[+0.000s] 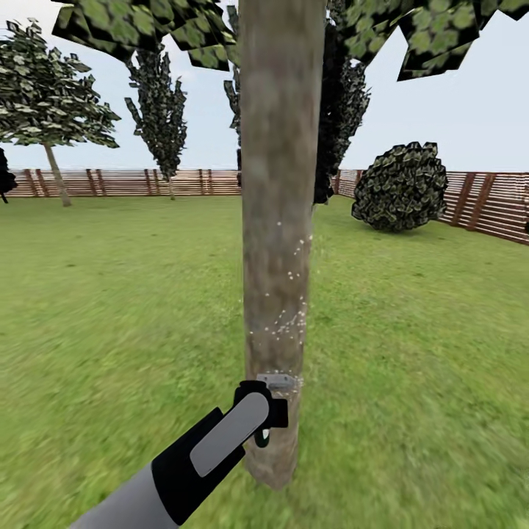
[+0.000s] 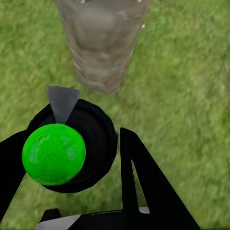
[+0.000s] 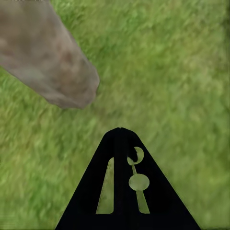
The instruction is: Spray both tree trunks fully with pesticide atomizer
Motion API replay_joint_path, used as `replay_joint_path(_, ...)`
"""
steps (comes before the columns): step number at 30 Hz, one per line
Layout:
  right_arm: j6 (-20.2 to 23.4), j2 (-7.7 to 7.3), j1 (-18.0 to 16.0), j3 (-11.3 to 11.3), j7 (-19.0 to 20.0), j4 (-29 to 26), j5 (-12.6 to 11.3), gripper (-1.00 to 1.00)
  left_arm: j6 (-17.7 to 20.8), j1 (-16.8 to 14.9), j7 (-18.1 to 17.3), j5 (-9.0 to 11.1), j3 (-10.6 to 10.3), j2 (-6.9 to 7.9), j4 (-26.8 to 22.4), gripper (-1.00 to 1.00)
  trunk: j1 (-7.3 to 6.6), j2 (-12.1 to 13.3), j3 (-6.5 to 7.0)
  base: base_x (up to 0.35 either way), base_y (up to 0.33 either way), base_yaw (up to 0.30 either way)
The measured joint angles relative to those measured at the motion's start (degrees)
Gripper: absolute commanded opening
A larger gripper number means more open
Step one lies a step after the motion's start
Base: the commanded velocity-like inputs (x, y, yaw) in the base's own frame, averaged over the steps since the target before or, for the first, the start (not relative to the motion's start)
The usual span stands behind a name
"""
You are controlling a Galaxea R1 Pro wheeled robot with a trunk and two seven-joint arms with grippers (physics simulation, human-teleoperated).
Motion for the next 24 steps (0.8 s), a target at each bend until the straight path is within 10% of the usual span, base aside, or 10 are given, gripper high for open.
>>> replay_joint_path(24, 0.1, 0.27, 0.0, 0.1, 0.0, 0.0, 0.3, -1.00, -3.5, 0.1, 0.0, 0.1, -0.1, 0.65, -0.3, -1.00, 0.02, 0.0, 0.00, 0.047, 0.333, -0.222)
